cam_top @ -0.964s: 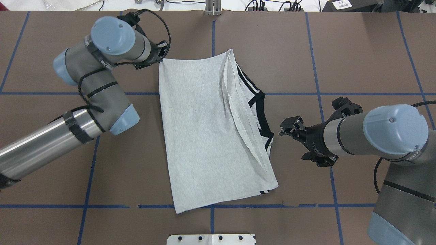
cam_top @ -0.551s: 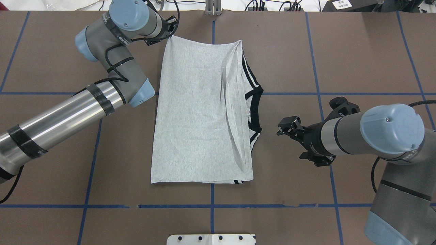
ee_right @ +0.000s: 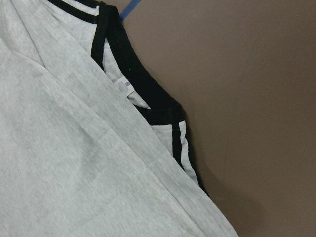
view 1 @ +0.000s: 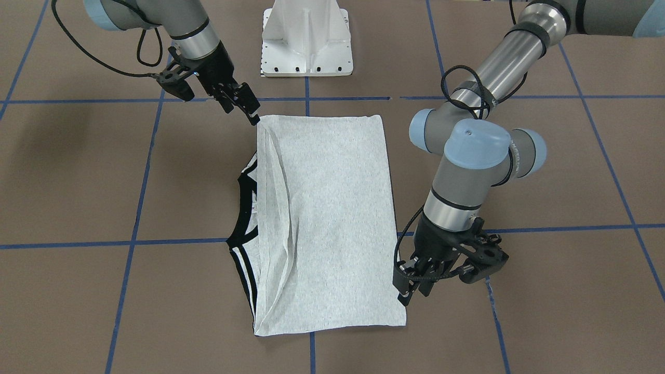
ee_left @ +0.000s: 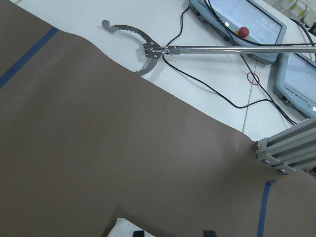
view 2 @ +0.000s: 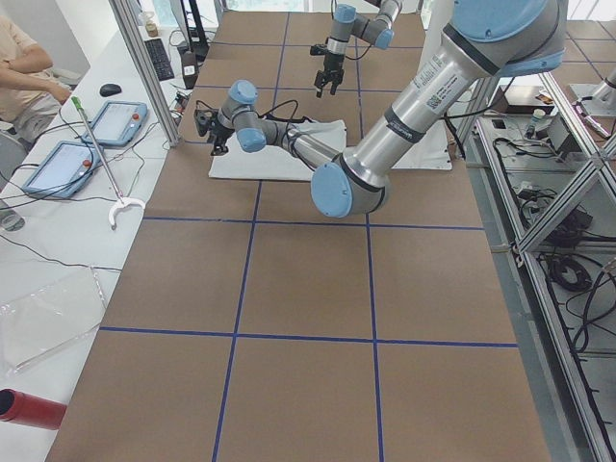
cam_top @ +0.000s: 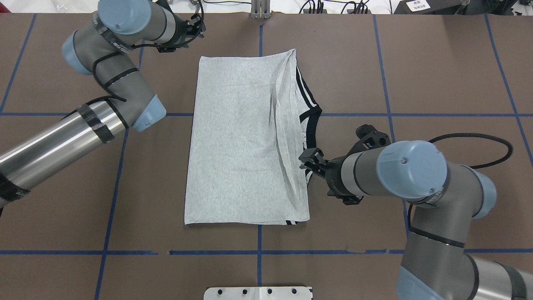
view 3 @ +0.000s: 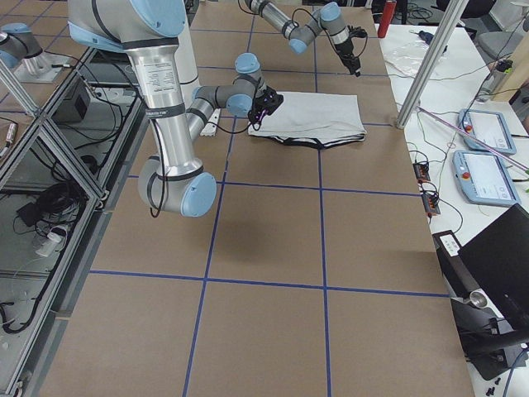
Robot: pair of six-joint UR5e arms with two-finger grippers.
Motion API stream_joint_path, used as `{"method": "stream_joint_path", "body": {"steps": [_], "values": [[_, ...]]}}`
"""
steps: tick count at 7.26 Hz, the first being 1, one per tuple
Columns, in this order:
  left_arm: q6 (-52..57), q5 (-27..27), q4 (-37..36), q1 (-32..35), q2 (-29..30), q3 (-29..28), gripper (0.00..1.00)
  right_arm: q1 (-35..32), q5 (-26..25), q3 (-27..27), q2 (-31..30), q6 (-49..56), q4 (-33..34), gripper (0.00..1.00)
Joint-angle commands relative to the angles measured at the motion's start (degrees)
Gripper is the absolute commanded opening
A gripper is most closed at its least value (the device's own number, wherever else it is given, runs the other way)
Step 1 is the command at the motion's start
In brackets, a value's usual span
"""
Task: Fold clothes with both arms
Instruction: 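Grasp the shirt's near corner by the collar trim with the right gripper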
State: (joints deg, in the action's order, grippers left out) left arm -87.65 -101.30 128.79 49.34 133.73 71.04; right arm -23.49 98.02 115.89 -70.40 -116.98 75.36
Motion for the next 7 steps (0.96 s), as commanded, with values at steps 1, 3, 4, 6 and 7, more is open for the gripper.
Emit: {"method": "stream_joint_path", "body": {"steps": [1,3,4,6,7], "values": [[0.12,-2.31,-0.21,0.05,-3.56,6.03,0.60,4.66,-3.17,-4.69,4.12,-2.10,0.31,1.00],[0.20,-2.41,-0.12,-0.12,-6.63,9.46,0.62,5.91,-3.36,-9.34,6.49,-2.29,0.22,1.00],[0.12,-2.41,-0.03,-0.21,-6.64,9.46,0.62,6.09,-3.36,-10.59,7.46,-2.38,0.14,1.00],[0.20,-2.41,-0.03,-0.21,-6.73,9.47,0.62,6.96,-3.36,-11.13,6.86,-2.29,0.22,1.00],[0.20,-2.32,-0.03,-0.21,-6.73,9.46,0.62,6.97,-3.28,-11.65,6.77,-2.29,0.22,1.00]]}}
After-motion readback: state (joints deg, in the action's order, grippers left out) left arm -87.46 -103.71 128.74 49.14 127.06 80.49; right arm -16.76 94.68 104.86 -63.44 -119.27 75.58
